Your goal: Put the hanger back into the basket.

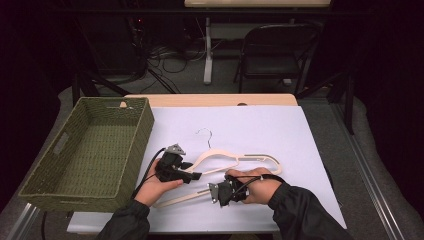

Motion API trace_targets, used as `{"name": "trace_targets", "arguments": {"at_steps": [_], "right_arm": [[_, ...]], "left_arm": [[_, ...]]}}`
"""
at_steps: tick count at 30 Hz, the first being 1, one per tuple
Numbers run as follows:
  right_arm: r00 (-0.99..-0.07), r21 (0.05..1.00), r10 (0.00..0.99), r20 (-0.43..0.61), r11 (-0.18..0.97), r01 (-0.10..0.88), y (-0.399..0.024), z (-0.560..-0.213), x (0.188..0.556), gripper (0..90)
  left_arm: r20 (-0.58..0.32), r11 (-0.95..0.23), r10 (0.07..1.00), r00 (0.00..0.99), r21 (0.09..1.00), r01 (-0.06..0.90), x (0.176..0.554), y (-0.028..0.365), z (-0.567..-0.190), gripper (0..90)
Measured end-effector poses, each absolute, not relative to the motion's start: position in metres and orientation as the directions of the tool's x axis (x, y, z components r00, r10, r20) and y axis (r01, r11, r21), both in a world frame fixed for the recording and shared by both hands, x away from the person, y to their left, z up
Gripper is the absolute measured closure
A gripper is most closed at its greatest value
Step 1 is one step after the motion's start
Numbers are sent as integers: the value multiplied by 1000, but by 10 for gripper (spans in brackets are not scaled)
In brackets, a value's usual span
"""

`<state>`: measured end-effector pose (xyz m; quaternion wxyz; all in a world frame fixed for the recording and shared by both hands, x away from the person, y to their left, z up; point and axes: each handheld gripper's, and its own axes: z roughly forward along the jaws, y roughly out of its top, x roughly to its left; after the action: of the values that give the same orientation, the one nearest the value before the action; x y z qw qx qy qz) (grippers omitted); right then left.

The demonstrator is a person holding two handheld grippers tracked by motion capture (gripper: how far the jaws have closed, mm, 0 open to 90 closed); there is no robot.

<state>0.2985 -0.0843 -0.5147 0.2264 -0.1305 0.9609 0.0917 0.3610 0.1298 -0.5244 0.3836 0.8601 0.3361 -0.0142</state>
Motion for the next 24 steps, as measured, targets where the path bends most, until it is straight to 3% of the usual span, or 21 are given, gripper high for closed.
{"name": "trace_targets", "arguments": {"at_steps": [17, 18, 20, 21, 24], "right_arm": [[-851, 119, -215, -478, 945, -305, -84, -520, 304, 797], [-856, 77, -222, -467, 954, -290, -84, -516, 303, 797], [-868, 193, -188, -460, 933, -305, -86, -526, 305, 797], [-847, 90, -226, -482, 948, -304, -84, -519, 303, 796], [-844, 83, -228, -486, 949, -304, -85, -520, 303, 795]], "left_arm": [[-282, -473, 563, 777, 661, 582, 360, 133, -521, 521], [-280, -474, 564, 777, 660, 582, 360, 132, -522, 531], [-277, -483, 563, 779, 654, 582, 360, 133, -522, 551], [-284, -480, 563, 777, 652, 586, 360, 133, -522, 556], [-290, -485, 553, 781, 650, 585, 360, 133, -521, 572]]}}
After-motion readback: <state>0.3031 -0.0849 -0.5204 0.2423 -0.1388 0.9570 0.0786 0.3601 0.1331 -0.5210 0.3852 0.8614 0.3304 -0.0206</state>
